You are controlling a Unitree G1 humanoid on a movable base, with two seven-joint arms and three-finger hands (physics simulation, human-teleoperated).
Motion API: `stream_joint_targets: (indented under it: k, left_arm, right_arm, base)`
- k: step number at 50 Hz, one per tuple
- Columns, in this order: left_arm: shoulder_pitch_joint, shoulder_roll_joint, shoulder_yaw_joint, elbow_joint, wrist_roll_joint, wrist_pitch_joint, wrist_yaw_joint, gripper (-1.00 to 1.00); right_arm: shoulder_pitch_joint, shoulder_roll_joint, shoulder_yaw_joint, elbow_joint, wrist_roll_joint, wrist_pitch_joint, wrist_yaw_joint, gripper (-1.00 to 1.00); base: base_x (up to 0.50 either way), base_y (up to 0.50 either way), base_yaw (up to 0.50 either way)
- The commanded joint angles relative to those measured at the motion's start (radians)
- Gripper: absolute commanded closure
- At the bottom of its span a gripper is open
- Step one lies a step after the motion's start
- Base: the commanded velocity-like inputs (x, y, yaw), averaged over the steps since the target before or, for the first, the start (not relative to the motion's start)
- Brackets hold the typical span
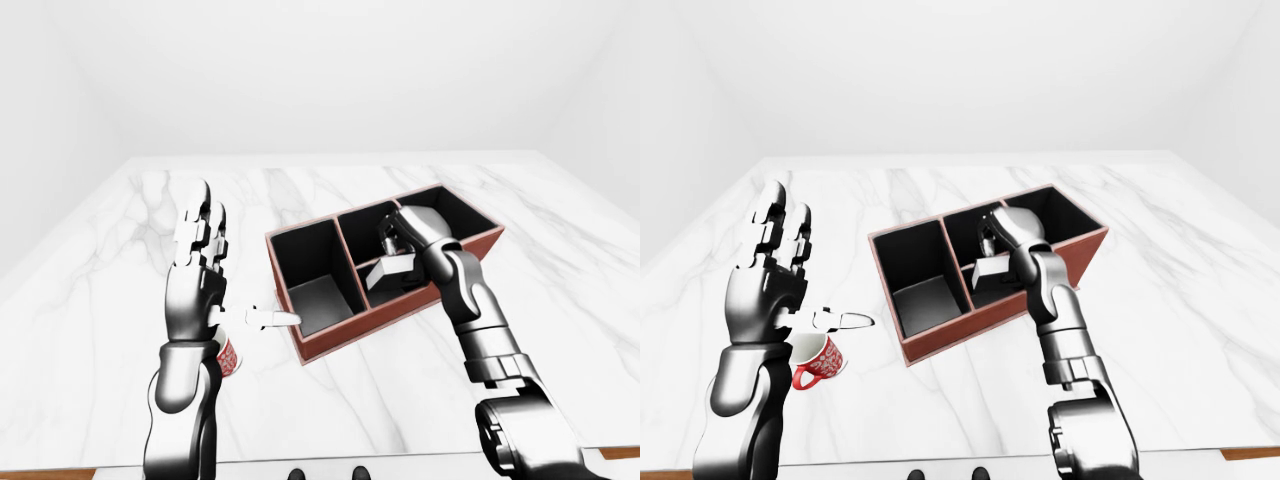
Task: Pick up the book and place it in the back compartment of the caddy.
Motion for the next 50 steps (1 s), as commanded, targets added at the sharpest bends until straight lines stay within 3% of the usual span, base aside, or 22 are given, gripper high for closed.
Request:
stream_joint_targets:
  k: [1, 50]
  left_arm:
    - [0.001, 0.000, 0.000, 0.001, 0.001, 0.000, 0.000, -1.00]
    - [-0.001, 0.000, 0.000, -0.003, -0.001, 0.000, 0.001, -1.00]
  right_arm:
    - [-0.012, -0.002, -0.007, 0.023, -0.022, 0.000, -0.050, 1.00]
    - [-0.050, 0.007, 0.021, 0.219, -0.050, 0.000, -0.195, 1.00]
  base:
    - [0.00, 0.00, 0.00]
    - [0.00, 0.00, 0.00]
